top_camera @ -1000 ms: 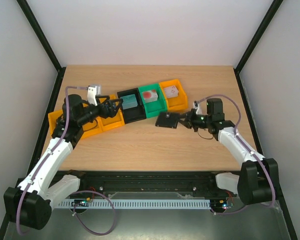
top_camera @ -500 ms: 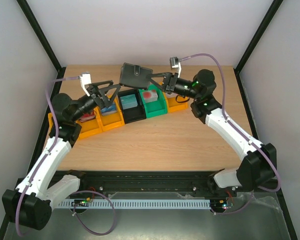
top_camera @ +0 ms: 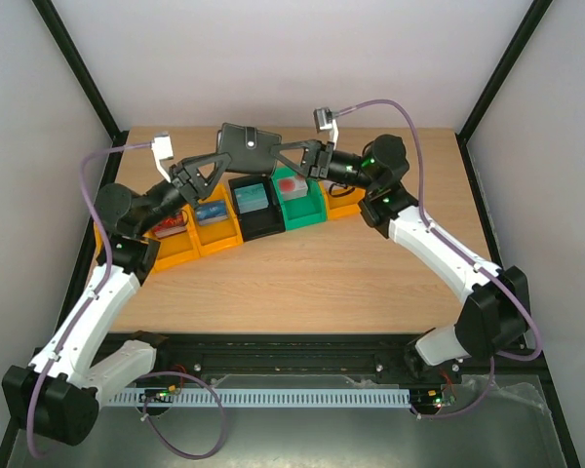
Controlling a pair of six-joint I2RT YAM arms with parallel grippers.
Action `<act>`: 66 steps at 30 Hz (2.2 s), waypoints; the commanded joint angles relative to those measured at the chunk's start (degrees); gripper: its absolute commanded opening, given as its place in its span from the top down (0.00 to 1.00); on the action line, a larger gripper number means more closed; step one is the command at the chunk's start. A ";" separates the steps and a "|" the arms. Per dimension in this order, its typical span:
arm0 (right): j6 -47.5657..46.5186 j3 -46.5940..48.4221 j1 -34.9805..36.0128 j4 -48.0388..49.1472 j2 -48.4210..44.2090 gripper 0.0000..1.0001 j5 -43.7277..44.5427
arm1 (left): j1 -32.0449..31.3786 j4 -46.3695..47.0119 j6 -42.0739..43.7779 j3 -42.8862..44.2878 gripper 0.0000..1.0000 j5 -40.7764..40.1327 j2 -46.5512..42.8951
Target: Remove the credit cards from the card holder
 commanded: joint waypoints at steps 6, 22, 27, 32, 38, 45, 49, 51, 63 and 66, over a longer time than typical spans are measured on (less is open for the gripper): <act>-36.43 13.43 -0.39 -45.63 -2.95 0.64 16.86 | -1.22 -17.18 10.18 4.38 0.98 -9.03 -0.51; -75.26 42.03 16.84 -64.81 15.54 0.48 46.07 | -2.98 -38.72 23.84 9.28 0.98 -25.56 -2.01; -74.43 43.10 18.11 -65.59 18.93 0.51 44.96 | -3.00 -35.32 20.45 8.22 0.98 -21.59 -2.69; -74.61 42.55 18.24 -67.52 19.81 0.64 50.00 | -3.13 -34.87 21.37 8.90 0.98 -20.73 -2.49; -75.03 42.65 18.65 -67.51 20.51 0.77 57.09 | -3.63 -34.34 22.06 8.64 0.98 -19.52 -2.06; -75.22 44.08 19.64 -66.18 21.55 0.84 64.55 | -4.72 -35.37 24.20 8.88 0.98 -18.77 -1.25; -75.06 44.51 19.72 -65.93 22.32 0.98 69.47 | -5.36 -35.67 24.91 8.66 0.98 -17.45 -1.03; -74.70 45.14 19.62 -66.76 22.46 0.98 72.14 | -5.36 -35.79 25.99 8.89 0.98 -16.11 -1.14; -71.02 45.75 8.03 -74.40 17.92 0.98 72.00 | -5.61 -46.02 37.16 7.42 0.98 -12.88 -0.13; -77.13 43.39 7.49 -77.64 14.21 0.98 61.77 | -5.43 -47.23 46.40 7.94 0.98 -9.29 -0.47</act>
